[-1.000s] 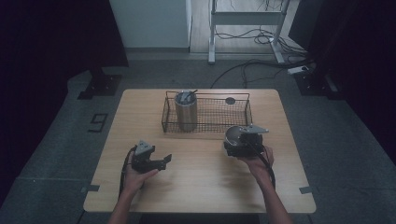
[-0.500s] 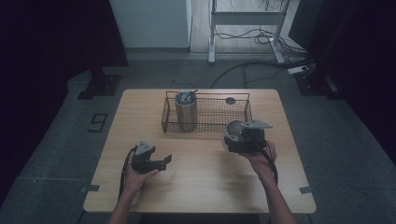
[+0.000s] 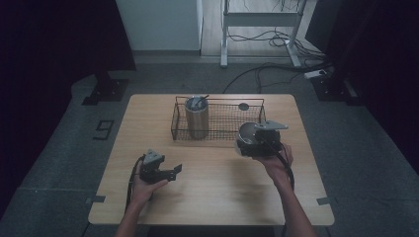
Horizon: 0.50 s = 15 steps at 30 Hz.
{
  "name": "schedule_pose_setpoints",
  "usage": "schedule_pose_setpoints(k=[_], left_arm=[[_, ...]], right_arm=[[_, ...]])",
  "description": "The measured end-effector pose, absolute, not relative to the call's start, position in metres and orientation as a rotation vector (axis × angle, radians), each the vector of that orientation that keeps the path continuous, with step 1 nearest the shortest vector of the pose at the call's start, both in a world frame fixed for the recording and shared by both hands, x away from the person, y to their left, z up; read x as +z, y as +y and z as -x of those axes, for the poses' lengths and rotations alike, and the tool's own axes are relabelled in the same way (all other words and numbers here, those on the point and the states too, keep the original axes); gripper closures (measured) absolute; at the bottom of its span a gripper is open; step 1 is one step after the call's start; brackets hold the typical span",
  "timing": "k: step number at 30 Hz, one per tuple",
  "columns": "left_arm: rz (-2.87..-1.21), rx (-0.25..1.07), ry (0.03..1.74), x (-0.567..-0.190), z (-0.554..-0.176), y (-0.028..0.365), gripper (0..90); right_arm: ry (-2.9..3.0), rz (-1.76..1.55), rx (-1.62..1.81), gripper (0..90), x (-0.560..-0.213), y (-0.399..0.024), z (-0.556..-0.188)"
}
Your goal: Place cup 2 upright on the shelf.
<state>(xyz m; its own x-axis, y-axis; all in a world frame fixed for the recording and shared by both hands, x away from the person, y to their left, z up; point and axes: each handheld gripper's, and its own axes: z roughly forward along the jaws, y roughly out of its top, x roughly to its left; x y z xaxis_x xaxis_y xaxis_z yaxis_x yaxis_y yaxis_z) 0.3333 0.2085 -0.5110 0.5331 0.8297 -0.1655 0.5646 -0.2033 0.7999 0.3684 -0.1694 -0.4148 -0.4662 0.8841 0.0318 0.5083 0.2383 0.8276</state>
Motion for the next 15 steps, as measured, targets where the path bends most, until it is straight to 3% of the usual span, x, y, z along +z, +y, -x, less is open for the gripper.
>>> schedule_pose_setpoints(k=[15], left_arm=[[-1.889,0.371,1.155,-0.514,-0.332,0.212,15.0]], right_arm=[[2.057,-1.287,1.106,7.2,-0.394,-0.168,-0.378]])
